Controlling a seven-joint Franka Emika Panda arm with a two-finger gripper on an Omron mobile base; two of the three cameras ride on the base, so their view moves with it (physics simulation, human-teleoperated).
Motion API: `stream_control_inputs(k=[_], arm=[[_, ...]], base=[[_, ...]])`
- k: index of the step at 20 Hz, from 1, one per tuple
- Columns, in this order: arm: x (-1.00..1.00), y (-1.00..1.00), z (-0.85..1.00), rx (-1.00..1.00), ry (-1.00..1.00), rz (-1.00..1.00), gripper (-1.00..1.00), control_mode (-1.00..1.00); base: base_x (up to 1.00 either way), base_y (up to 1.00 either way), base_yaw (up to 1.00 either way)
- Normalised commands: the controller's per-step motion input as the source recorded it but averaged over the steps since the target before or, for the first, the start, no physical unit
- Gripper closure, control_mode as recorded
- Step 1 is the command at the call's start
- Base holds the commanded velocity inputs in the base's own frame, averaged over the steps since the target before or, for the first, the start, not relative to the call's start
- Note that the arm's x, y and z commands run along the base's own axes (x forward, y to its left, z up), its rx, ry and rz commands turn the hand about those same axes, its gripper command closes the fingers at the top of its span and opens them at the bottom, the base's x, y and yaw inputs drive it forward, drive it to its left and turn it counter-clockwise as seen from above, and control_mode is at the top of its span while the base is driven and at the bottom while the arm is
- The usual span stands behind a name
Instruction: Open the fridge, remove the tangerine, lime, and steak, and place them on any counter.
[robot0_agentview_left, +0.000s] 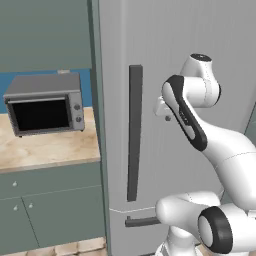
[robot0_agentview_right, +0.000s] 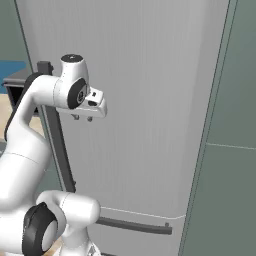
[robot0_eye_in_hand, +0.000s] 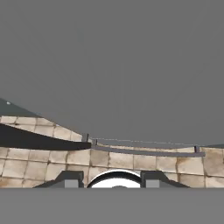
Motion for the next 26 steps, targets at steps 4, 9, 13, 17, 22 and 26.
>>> stream_control_inputs(k=[4,9,13,17,22,26], arm=[[0.0,0.0,0.0,0.0,0.0,0.0,-1.0,1.0],[0.0,0.0,0.0,0.0,0.0,0.0,-1.0,1.0],[0.0,0.0,0.0,0.0,0.0,0.0,-1.0,1.0],[0.0,0.0,0.0,0.0,0.0,0.0,-1.0,1.0],[0.0,0.0,0.0,0.0,0.0,0.0,-1.0,1.0],[0.0,0.0,0.0,0.0,0.0,0.0,-1.0,1.0]], base=[[-0.01,0.0,0.0],[-0.43,0.06,0.06],[-0.72,0.2,0.12],[-0.26,0.61,0.06],[-0.01,0.82,0.02],[0.0,0.14,0.0]])
